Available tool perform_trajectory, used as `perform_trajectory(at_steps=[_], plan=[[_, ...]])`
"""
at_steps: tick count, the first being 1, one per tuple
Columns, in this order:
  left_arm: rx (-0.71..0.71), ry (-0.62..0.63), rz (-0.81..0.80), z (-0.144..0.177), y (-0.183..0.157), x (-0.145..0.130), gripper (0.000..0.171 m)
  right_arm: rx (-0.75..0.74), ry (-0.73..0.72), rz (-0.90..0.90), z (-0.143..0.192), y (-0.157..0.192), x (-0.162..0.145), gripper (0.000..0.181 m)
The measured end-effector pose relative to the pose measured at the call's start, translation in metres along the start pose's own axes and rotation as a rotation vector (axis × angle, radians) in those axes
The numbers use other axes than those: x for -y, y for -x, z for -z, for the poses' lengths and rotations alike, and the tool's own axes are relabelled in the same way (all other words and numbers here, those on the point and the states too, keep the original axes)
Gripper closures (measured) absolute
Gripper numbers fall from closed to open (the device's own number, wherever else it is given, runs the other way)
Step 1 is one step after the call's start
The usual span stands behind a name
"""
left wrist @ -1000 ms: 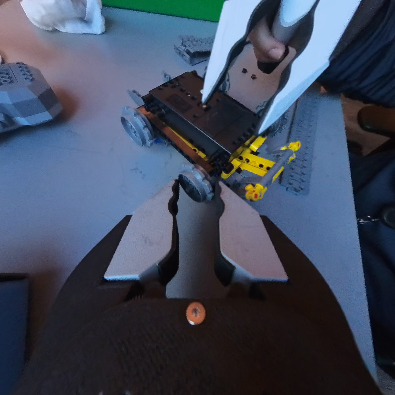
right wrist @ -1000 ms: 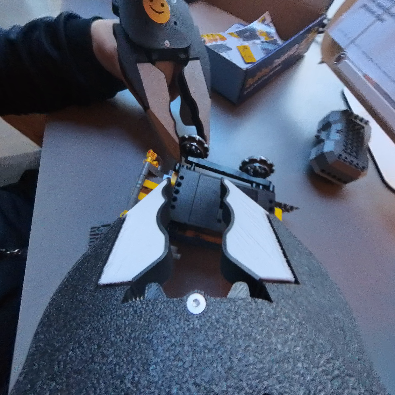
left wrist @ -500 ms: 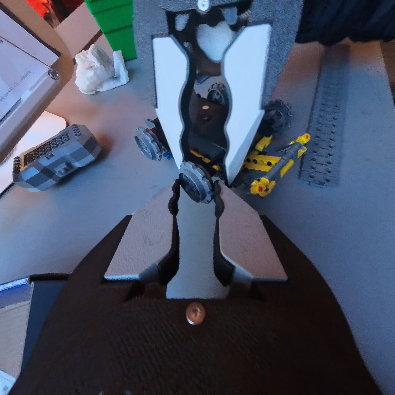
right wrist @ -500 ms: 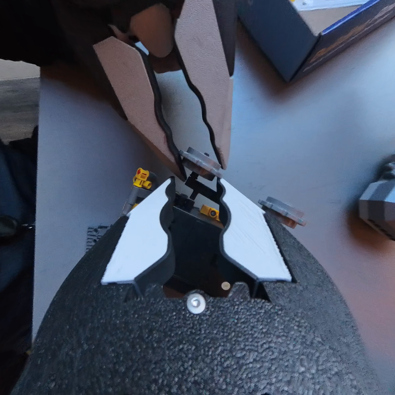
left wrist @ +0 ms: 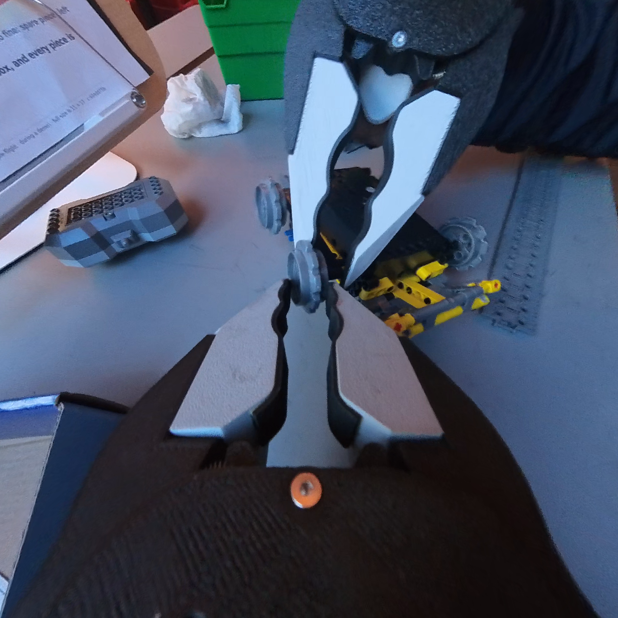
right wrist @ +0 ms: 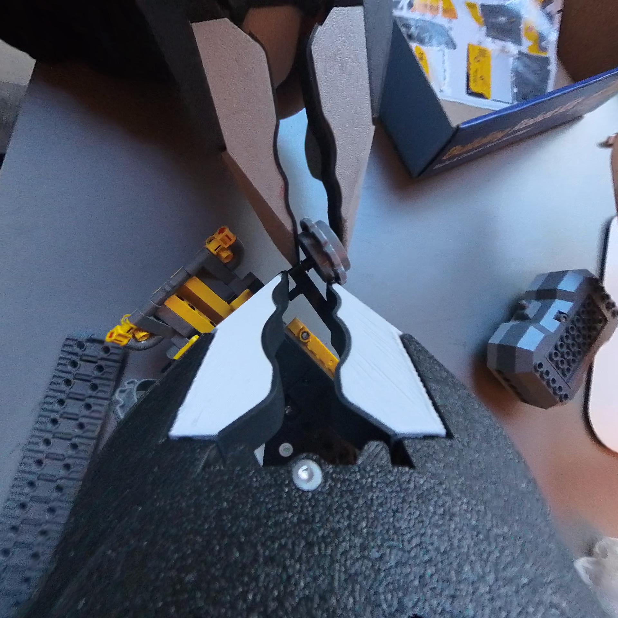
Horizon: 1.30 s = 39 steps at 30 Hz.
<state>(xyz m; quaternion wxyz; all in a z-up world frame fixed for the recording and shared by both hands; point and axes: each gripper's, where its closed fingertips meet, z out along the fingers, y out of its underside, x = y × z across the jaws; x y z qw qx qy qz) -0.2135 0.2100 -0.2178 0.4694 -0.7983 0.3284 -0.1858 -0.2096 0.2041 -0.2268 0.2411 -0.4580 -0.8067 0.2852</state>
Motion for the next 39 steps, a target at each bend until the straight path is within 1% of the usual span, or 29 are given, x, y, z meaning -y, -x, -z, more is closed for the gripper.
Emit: perform_trajectory(at_steps=[2, 5, 7, 8, 11, 14, 15, 17, 19, 23, 25, 26, 27, 29, 30, 31, 32, 33, 34, 37, 38, 39], plan=[[0.006, -0.013, 0.013, 0.000, 0.002, 0.001, 0.157, -0.038, -0.019, 0.010, 0.002, -0.003, 0.001, 0.166], [0.007, -0.037, 0.042, -0.001, 0.005, 0.003, 0.157, -0.087, -0.024, 0.028, 0.002, -0.006, 0.002, 0.166], [0.037, -0.053, 0.053, -0.002, 0.008, 0.006, 0.157, -0.114, -0.037, 0.020, 0.004, -0.010, 0.001, 0.166], [0.059, -0.050, 0.036, -0.003, 0.010, 0.007, 0.157, -0.122, -0.039, 0.015, 0.005, -0.011, 0.001, 0.166], [0.128, -0.042, -0.086, -0.002, 0.011, 0.008, 0.157, -0.131, -0.062, -0.041, 0.004, -0.014, 0.002, 0.164], [0.163, -0.047, -0.101, -0.001, 0.015, 0.009, 0.157, -0.166, -0.063, -0.065, 0.003, -0.018, 0.003, 0.163], [0.190, -0.034, -0.115, -0.001, 0.017, 0.008, 0.157, -0.166, -0.059, -0.081, 0.003, -0.019, 0.003, 0.163], [0.289, 0.016, -0.208, -0.001, 0.022, 0.007, 0.157, -0.162, -0.053, -0.106, 0.002, -0.021, 0.002, 0.163], [0.382, 0.074, -0.261, -0.001, 0.026, 0.007, 0.158, -0.171, -0.049, -0.100, 0.003, -0.023, 0.001, 0.164], [0.468, 0.098, -0.343, -0.002, 0.027, 0.009, 0.158, -0.199, -0.055, -0.074, 0.005, -0.024, 0.000, 0.164], [0.483, 0.103, -0.356, -0.003, 0.028, 0.010, 0.158, -0.206, -0.052, -0.062, 0.006, -0.024, -0.001, 0.165], [0.455, 0.084, -0.309, -0.004, 0.027, 0.010, 0.158, -0.206, -0.050, -0.058, 0.007, -0.024, -0.001, 0.165], [0.380, 0.043, -0.199, -0.006, 0.025, 0.010, 0.157, -0.205, -0.050, -0.046, 0.008, -0.024, -0.002, 0.165], [0.180, -0.056, 0.070, -0.009, 0.019, 0.010, 0.157, -0.203, -0.063, -0.024, 0.009, -0.022, -0.001, 0.166], [0.107, -0.087, 0.162, -0.010, 0.017, 0.009, 0.156, -0.199, -0.066, -0.019, 0.009, -0.022, -0.001, 0.166], [0.066, -0.108, 0.208, -0.010, 0.017, 0.010, 0.156, -0.202, -0.066, -0.006, 0.009, -0.022, -0.001, 0.166], [0.055, -0.112, 0.219, -0.010, 0.017, 0.010, 0.156, -0.211, -0.064, 0.006, 0.010, -0.022, -0.001, 0.166], [0.070, -0.107, 0.204, -0.011, 0.018, 0.010, 0.156, -0.221, -0.060, 0.012, 0.009, -0.023, -0.001, 0.167], [0.119, -0.086, 0.135, -0.011, 0.020, 0.009, 0.157, -0.226, -0.054, 0.009, 0.009, -0.023, -0.002, 0.167], [0.427, 0.060, -0.285, -0.008, 0.029, 0.011, 0.157, -0.214, -0.055, -0.050, 0.008, -0.026, -0.003, 0.167], [0.479, 0.081, -0.357, -0.006, 0.029, 0.013, 0.157, -0.207, -0.060, -0.062, 0.009, -0.026, -0.003, 0.167], [0.498, 0.086, -0.386, -0.005, 0.029, 0.013, 0.157, -0.210, -0.062, -0.059, 0.009, -0.026, -0.002, 0.167]])
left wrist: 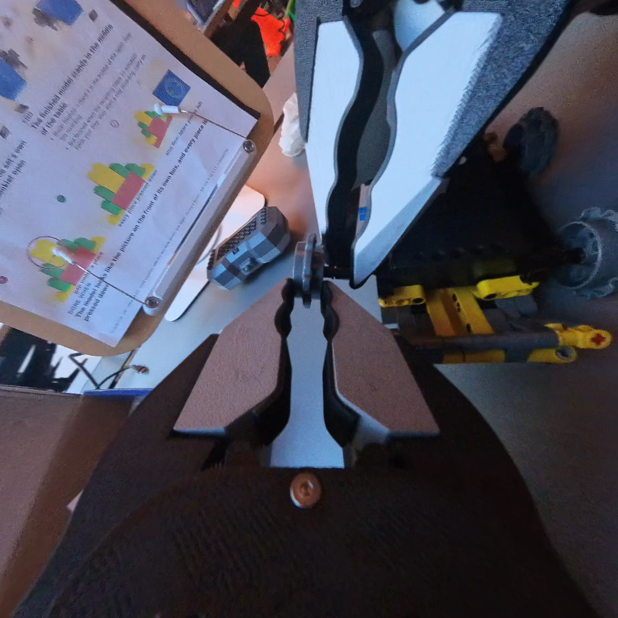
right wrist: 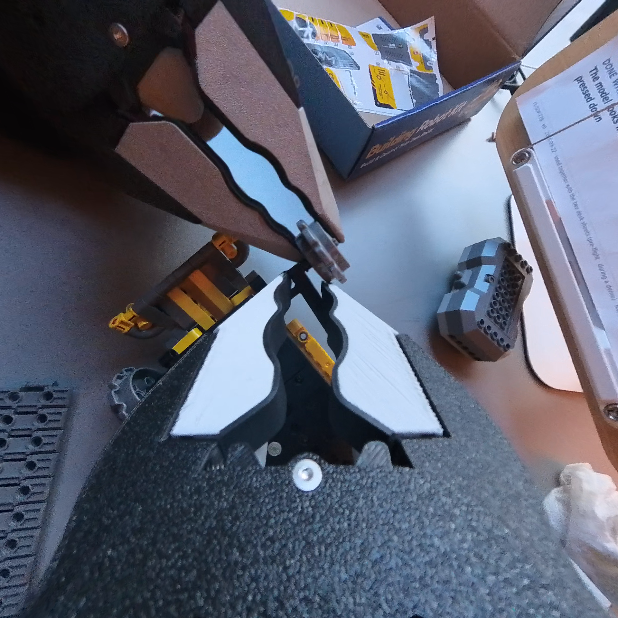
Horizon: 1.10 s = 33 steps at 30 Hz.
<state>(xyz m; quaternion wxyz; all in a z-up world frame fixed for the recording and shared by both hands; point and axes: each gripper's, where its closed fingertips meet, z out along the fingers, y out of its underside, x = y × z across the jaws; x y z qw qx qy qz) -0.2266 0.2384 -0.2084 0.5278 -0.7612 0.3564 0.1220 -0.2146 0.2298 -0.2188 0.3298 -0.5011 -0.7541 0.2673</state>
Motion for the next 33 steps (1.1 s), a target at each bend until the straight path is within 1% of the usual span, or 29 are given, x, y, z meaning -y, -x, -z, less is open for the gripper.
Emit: perform_trajectory(at_steps=[3, 5, 8, 9, 10, 11, 12, 13, 15, 16, 18, 20, 22, 24, 28, 31, 33], plan=[[0.046, 0.009, -0.053, 0.001, 0.003, 0.001, 0.158, -0.019, 0.005, 0.021, 0.000, -0.001, 0.000, 0.167], [0.055, 0.001, -0.051, 0.001, 0.003, 0.002, 0.157, -0.030, -0.001, 0.027, 0.001, -0.001, 0.001, 0.168], [-0.027, -0.052, 0.101, -0.001, 0.002, 0.003, 0.158, -0.011, -0.020, 0.012, 0.002, 0.000, 0.002, 0.168], [-0.049, -0.076, 0.133, -0.001, 0.002, 0.004, 0.158, -0.002, -0.028, 0.010, 0.002, 0.001, 0.003, 0.168], [-0.057, -0.098, 0.132, -0.001, 0.002, 0.005, 0.158, 0.010, -0.040, 0.011, 0.003, 0.002, 0.004, 0.169], [-0.041, -0.127, 0.056, 0.002, 0.001, 0.009, 0.158, 0.019, -0.059, 0.023, 0.005, 0.004, 0.005, 0.170], [-0.007, -0.164, -0.072, 0.006, 0.001, 0.014, 0.158, 0.023, -0.082, 0.043, 0.008, 0.006, 0.007, 0.170], [0.013, -0.191, -0.161, 0.010, -0.001, 0.016, 0.158, 0.024, -0.106, 0.061, 0.010, 0.008, 0.009, 0.170], [0.016, -0.227, -0.182, 0.016, -0.001, 0.021, 0.158, 0.030, -0.149, 0.078, 0.013, 0.011, 0.013, 0.169], [0.041, -0.242, -0.213, 0.017, 0.000, 0.023, 0.158, 0.040, -0.163, 0.073, 0.015, 0.012, 0.015, 0.169], [0.087, -0.247, -0.283, 0.019, 0.001, 0.026, 0.157, 0.084, -0.189, 0.046, 0.019, 0.014, 0.016, 0.168], [0.117, -0.260, -0.324, 0.022, 0.000, 0.031, 0.157, 0.117, -0.233, 0.048, 0.024, 0.017, 0.018, 0.166], [0.130, -0.261, -0.355, 0.023, -0.001, 0.033, 0.156, 0.136, -0.239, 0.048, 0.026, 0.019, 0.017, 0.165], [0.120, -0.270, -0.344, 0.023, -0.003, 0.033, 0.156, 0.151, -0.236, 0.052, 0.027, 0.021, 0.016, 0.163], [0.060, -0.324, -0.269, 0.024, -0.007, 0.037, 0.157, 0.177, -0.238, 0.083, 0.032, 0.025, 0.014, 0.158], [-0.001, -0.354, -0.223, 0.023, -0.014, 0.038, 0.158, 0.178, -0.222, 0.100, 0.035, 0.024, 0.009, 0.161], [-0.018, -0.296, -0.212, 0.017, -0.012, 0.028, 0.157, 0.163, -0.229, 0.088, 0.039, 0.018, 0.008, 0.163]])
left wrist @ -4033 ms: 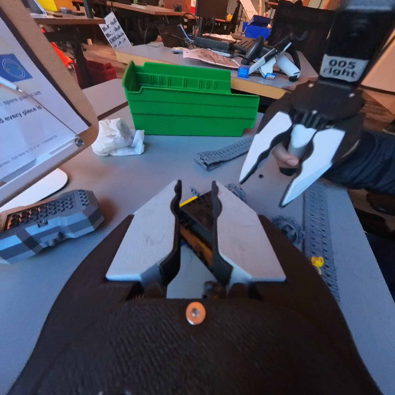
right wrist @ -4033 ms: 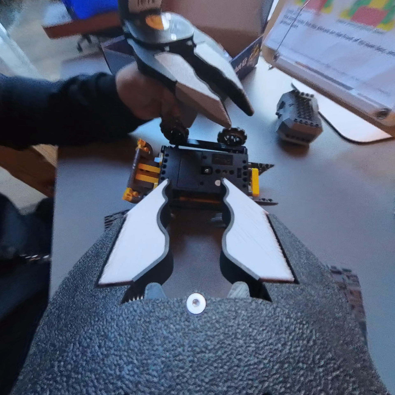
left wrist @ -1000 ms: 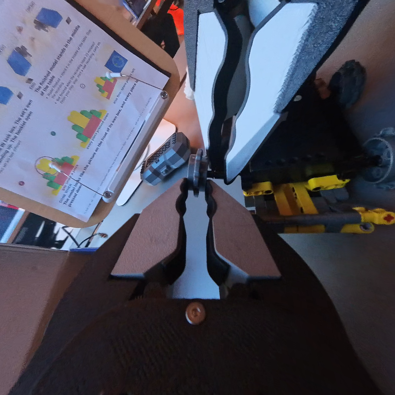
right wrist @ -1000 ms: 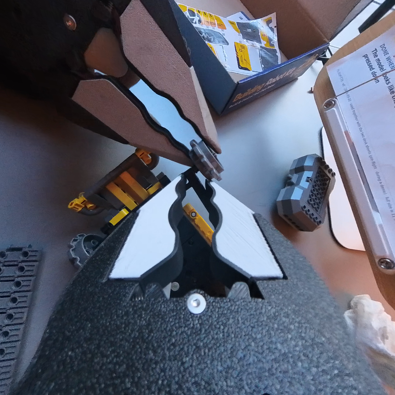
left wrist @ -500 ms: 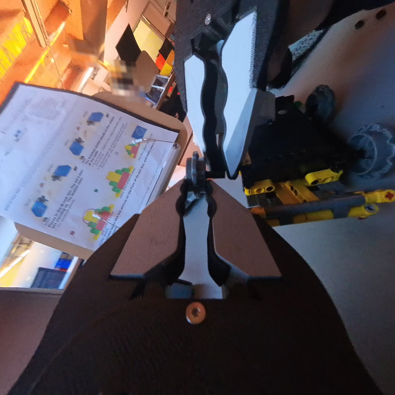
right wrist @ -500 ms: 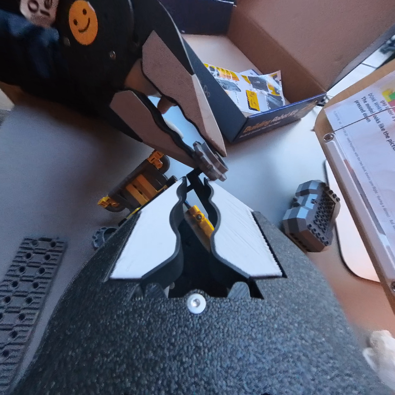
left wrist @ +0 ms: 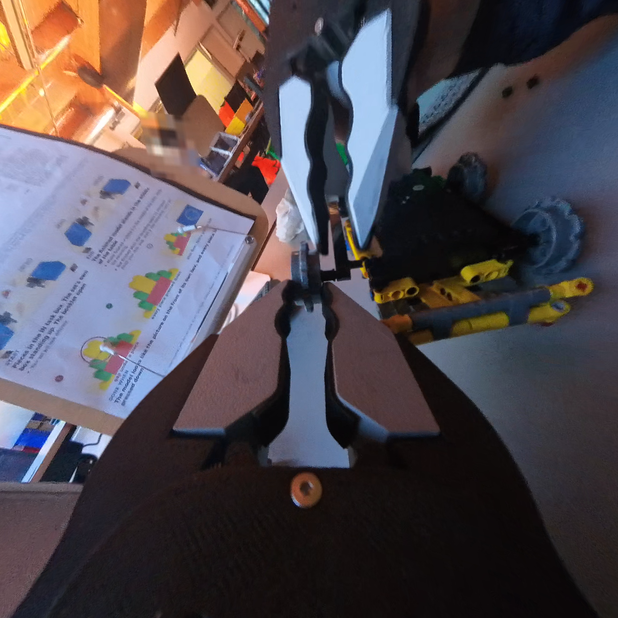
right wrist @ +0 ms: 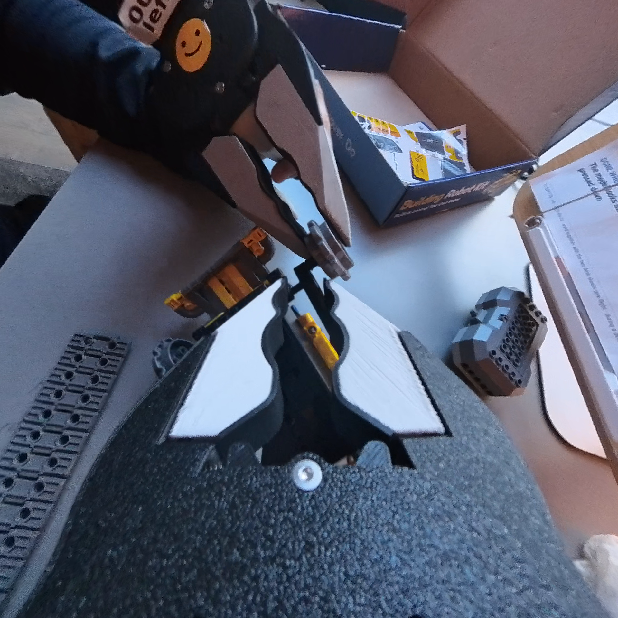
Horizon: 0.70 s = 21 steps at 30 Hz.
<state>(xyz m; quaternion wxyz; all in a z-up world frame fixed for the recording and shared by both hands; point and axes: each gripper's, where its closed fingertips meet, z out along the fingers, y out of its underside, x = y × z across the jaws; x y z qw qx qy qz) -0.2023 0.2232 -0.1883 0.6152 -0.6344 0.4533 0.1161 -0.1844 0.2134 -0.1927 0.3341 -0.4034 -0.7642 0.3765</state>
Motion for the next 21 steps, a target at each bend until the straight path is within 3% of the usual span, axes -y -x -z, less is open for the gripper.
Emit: perform_trajectory(at_steps=[3, 7, 11, 17, 21], plan=[[-0.018, -0.018, 0.014, 0.002, -0.001, 0.000, 0.157, -0.073, -0.031, 0.004, 0.014, -0.014, 0.006, 0.166], [-0.009, -0.040, -0.021, 0.002, -0.004, 0.007, 0.157, -0.101, 0.000, 0.135, 0.014, -0.013, 0.014, 0.160], [-0.043, -0.042, -0.029, 0.001, -0.012, 0.007, 0.155, -0.058, 0.151, 0.297, 0.001, -0.007, 0.009, 0.159], [0.021, -0.031, -0.098, 0.005, -0.006, 0.012, 0.155, 0.022, 0.339, 0.524, 0.000, -0.003, 0.012, 0.163], [0.097, -0.022, -0.150, 0.009, 0.003, 0.015, 0.154, -0.024, 0.329, 0.591, 0.002, -0.004, 0.022, 0.170]])
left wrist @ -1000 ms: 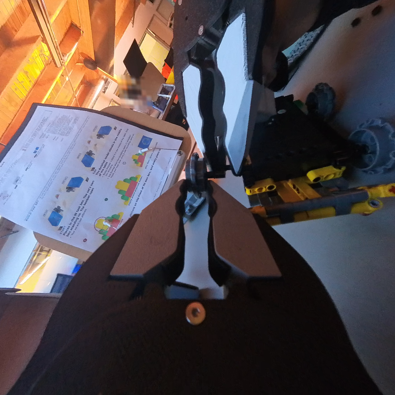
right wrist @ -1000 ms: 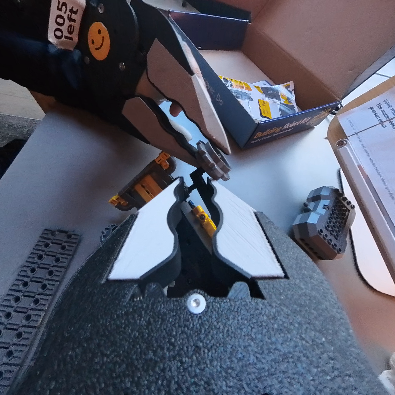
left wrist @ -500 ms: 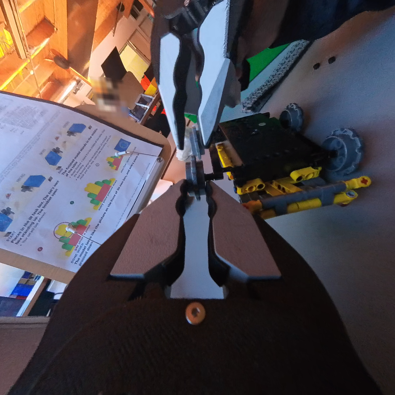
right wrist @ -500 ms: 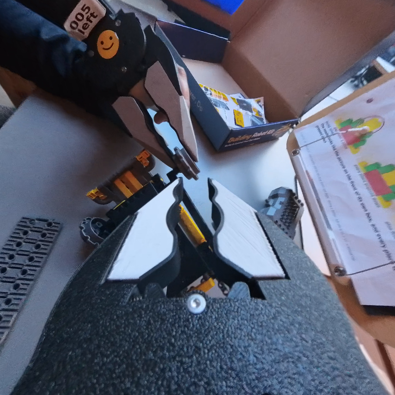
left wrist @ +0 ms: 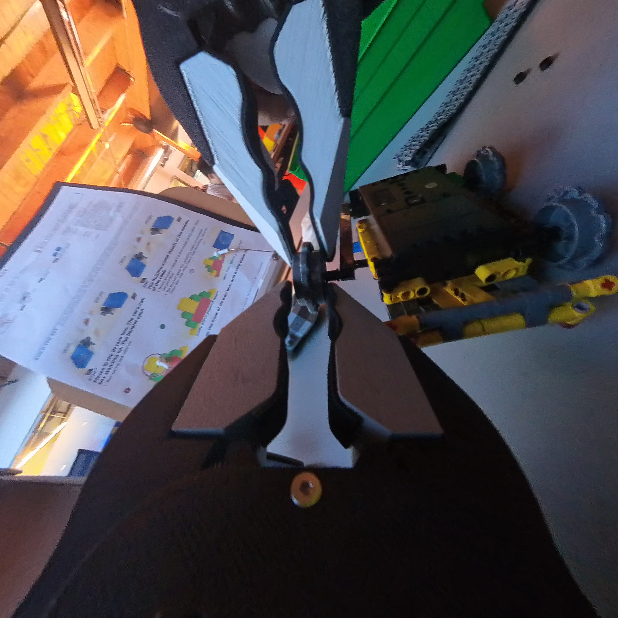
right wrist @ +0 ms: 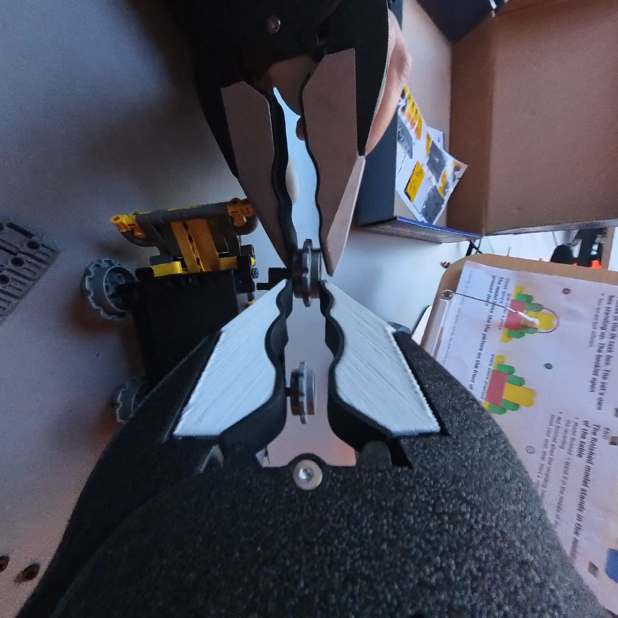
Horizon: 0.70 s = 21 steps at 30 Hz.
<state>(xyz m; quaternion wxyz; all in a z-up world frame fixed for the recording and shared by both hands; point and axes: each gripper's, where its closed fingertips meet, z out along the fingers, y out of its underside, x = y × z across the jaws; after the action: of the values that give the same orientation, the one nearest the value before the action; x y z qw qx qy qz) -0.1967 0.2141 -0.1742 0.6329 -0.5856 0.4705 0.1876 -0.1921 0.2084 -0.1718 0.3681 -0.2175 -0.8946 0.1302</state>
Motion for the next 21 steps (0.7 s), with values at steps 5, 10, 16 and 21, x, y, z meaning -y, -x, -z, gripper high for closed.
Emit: perform_trajectory(at_steps=[5, 10, 16, 21], plan=[[0.025, -0.031, -0.040, 0.007, 0.005, 0.006, 0.157, -0.122, -0.015, 0.077, 0.005, -0.003, 0.009, 0.169], [0.026, -0.061, -0.039, 0.009, 0.005, 0.011, 0.157, -0.117, -0.011, 0.150, 0.004, -0.004, 0.012, 0.162], [0.020, -0.069, -0.014, 0.011, 0.010, 0.009, 0.150, 0.021, -0.068, 0.083, 0.001, -0.003, 0.013, 0.168], [0.009, -0.070, -0.012, 0.014, 0.010, 0.008, 0.155, 0.091, -0.100, 0.046, -0.002, -0.004, 0.016, 0.166]])
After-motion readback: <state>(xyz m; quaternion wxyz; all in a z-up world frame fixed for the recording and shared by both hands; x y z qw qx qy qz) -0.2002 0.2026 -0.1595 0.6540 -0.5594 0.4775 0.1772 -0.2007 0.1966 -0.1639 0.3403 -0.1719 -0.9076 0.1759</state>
